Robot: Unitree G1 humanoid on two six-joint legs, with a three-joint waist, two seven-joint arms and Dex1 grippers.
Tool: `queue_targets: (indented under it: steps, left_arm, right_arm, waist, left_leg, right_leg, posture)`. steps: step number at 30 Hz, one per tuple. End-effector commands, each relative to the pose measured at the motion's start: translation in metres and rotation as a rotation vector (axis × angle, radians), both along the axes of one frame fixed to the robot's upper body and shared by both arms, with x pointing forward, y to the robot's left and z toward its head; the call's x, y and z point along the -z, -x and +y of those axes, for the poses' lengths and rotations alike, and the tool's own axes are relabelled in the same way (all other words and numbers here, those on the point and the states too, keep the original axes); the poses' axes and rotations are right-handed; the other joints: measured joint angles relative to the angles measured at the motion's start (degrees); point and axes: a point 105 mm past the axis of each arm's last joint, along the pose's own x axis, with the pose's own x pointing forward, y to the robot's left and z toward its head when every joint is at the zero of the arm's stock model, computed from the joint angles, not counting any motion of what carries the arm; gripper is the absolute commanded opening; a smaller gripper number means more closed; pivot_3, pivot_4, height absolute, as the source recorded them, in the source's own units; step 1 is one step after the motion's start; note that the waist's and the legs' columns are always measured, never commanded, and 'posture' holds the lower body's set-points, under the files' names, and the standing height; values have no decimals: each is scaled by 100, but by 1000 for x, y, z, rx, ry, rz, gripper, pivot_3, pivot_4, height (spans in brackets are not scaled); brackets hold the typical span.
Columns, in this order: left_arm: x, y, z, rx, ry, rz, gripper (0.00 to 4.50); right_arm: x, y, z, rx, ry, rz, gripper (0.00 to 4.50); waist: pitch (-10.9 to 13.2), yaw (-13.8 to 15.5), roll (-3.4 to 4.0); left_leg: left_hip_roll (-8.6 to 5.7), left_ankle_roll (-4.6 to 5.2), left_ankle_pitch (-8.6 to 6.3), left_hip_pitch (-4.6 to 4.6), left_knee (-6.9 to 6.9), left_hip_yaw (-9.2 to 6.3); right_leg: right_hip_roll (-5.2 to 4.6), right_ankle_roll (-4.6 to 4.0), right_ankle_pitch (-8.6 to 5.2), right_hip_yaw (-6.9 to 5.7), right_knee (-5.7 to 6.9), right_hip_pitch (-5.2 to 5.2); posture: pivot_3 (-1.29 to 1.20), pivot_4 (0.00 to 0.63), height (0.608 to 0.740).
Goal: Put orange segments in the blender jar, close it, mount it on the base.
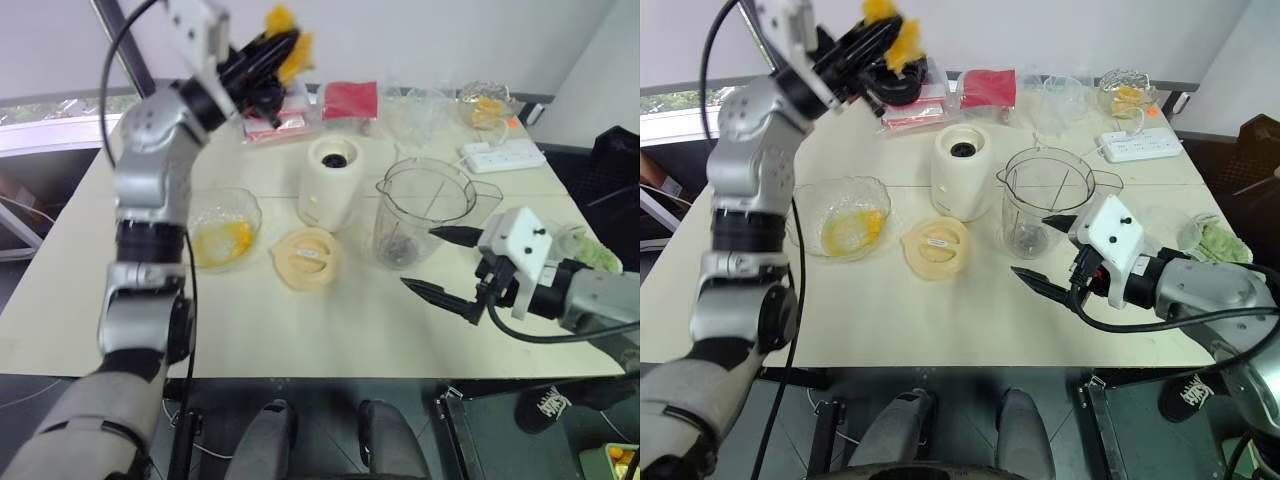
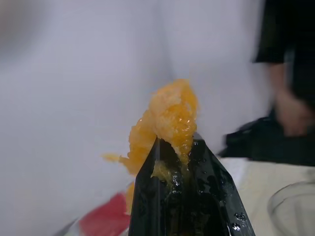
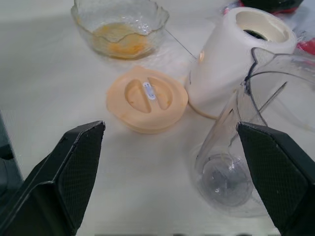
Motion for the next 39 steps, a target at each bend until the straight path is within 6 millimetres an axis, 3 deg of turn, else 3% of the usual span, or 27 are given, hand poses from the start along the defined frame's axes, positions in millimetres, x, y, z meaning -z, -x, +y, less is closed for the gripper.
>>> queue_targets:
  steps: [1,5,12,27,34,39]
  left_arm:
    - [-24,6,-27,147,-7,-55,19]
    - [-35,14,-77,338,-12,-35,19]
    - [-10,21,-117,527,-88,85,19]
    - [93,19,-139,589,-422,350,19]
    - [117,9,-139,507,-462,420,19]
    - [119,4,-137,454,-496,440,2420]
  right_arm:
    - [-8,8,1,41,4,-72,4500]
    - [-1,24,-3,133,-15,-82,4500]
    - [8,42,-17,267,-59,-73,4500]
    - [24,63,-17,346,-113,-19,4500]
    - [26,67,-14,354,-123,-14,4500]
    - [25,65,-11,355,-127,-21,4500]
  waist:
    - [1,-4,-1]
    - [7,6,-11]
    - [7,-53,-9]
    - [13,-2,-18]
    - [13,-3,-18]
    - [13,-2,-18]
  left_leg:
    - [0,0,0,0,0,-1]
    - [-1,4,-2,-5,-1,-6]
    - [0,18,-10,5,-5,4]
    - [-3,19,-10,14,5,-1]
    - [-3,20,-11,16,6,-2]
    - [-3,20,-11,14,9,-2]
  right_leg:
    - [0,0,0,0,0,1]
    - [0,4,-2,-5,-7,3]
    - [-1,11,-7,-1,-8,6]
    - [0,21,-14,0,-18,35]
    - [0,22,-15,0,-17,36]
    - [0,24,-16,0,-20,38]
  posture:
    - [0,150,740]
    - [0,150,740]
    - [0,150,740]
    - [0,150,740]
    - [0,150,740]
    - [0,150,740]
